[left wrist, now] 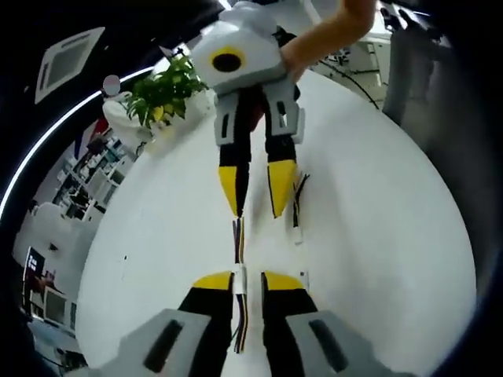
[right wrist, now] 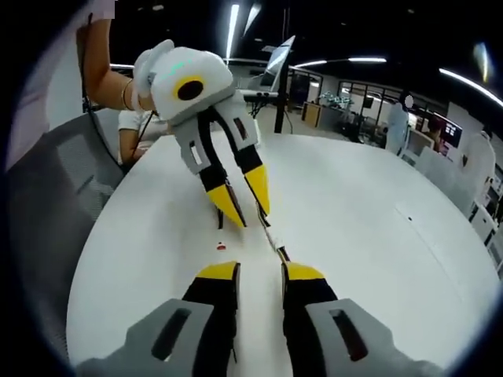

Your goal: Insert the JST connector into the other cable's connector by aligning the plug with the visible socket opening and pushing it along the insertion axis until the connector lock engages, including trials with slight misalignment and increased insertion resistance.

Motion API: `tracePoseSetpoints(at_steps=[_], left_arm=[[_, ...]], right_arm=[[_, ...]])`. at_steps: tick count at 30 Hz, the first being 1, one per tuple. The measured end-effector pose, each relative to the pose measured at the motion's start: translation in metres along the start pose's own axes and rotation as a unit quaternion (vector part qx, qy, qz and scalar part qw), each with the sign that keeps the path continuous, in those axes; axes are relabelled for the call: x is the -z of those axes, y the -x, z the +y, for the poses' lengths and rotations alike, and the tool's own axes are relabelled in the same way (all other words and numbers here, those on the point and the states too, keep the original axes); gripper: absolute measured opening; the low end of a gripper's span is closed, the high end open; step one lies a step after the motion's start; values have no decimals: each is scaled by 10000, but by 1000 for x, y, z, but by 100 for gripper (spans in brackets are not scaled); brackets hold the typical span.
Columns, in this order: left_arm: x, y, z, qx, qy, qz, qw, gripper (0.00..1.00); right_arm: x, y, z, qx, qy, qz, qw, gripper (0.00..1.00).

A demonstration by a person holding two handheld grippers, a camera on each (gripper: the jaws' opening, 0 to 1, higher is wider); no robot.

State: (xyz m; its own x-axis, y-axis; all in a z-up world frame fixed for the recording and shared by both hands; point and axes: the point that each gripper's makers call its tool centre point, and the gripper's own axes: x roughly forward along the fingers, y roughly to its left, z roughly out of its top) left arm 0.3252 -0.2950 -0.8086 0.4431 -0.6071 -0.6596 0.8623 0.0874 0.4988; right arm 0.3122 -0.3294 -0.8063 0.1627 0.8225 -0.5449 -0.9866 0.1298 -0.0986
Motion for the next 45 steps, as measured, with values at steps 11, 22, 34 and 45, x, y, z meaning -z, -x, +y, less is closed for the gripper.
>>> tracePoseSetpoints(at_steps=[11,22,34,45], left_arm=[[-4,11,-26,-398,-656,380,9963,6],[-10,18,-45,-389,-306,243,9985,6],[0,20,-37,-465,320,62,9984,6],[6,17,-37,-201,1393,-413,9892,6]], right_arm=[[2,9,24,-159,-13,44,9999,18],[1,7,39,-216,-52,-2,9998,18],[11,1,39,-206,-179,20,9996,17],[18,-6,30,-235,-261,-25,9994,15]])
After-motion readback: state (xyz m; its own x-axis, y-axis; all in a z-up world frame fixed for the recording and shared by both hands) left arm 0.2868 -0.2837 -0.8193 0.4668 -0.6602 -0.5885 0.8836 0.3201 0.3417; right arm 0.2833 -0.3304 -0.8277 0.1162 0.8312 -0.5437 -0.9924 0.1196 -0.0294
